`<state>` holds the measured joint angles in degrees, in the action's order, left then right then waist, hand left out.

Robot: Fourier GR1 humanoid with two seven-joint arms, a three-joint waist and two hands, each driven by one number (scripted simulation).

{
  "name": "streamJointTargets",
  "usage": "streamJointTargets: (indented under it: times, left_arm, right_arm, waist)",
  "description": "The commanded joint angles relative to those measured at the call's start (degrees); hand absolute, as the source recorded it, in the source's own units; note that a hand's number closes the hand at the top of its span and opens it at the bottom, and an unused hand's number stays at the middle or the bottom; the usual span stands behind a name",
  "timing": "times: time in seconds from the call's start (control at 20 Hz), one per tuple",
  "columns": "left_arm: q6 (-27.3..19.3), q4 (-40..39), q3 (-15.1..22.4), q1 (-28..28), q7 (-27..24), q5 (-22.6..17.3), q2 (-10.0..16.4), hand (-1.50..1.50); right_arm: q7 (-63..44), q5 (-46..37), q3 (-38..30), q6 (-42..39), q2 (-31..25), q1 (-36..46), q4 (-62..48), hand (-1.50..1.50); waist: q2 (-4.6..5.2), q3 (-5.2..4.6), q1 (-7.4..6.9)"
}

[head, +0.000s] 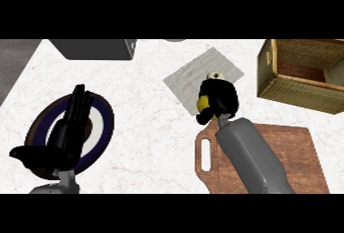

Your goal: Pick the lemon from the cutting board and place it in the basket

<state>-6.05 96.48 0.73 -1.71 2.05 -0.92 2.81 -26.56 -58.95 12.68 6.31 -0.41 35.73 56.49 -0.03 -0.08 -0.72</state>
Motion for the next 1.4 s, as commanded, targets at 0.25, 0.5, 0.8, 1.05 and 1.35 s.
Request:
streamJointTargets:
  times: [0.25,0.5,0.8,1.05,1.35]
  left_arm:
    - [1.76,0.05,-3.34,1.36,0.04,-2.32,2.52,0.00]
    - [0.91,0.61,-1.91,2.95,-1.00,-1.01,1.26,0.00]
    - [-0.95,1.11,-0.45,0.13,1.48,0.19,-0.54,0.00]
    - [-0.52,0.11,-0.88,-0.53,0.48,0.05,-0.38,0.00]
    - [-1.03,0.43,1.28,4.09,-3.02,1.71,-2.19,0.00]
  right_arm:
    - [-6.96,8.03,3.27,2.49,0.41,-1.01,27.70,1.50]
    - [-15.70,9.99,0.30,-7.89,-0.53,-1.94,46.60,1.50]
    - [-26.52,9.03,-4.29,-16.35,-2.73,-2.17,56.48,1.50]
    - [-24.40,8.33,-10.45,-19.58,-9.52,-0.26,49.81,1.50]
    - [-20.43,11.35,-17.73,-25.14,-17.74,0.20,49.16,1.50]
  waist:
    - [-0.65,0.06,1.62]
    - [-0.54,0.06,1.86]
    - [-0.16,0.07,1.18]
    - [0.04,0.07,0.80]
    - [0.01,0.07,0.60]
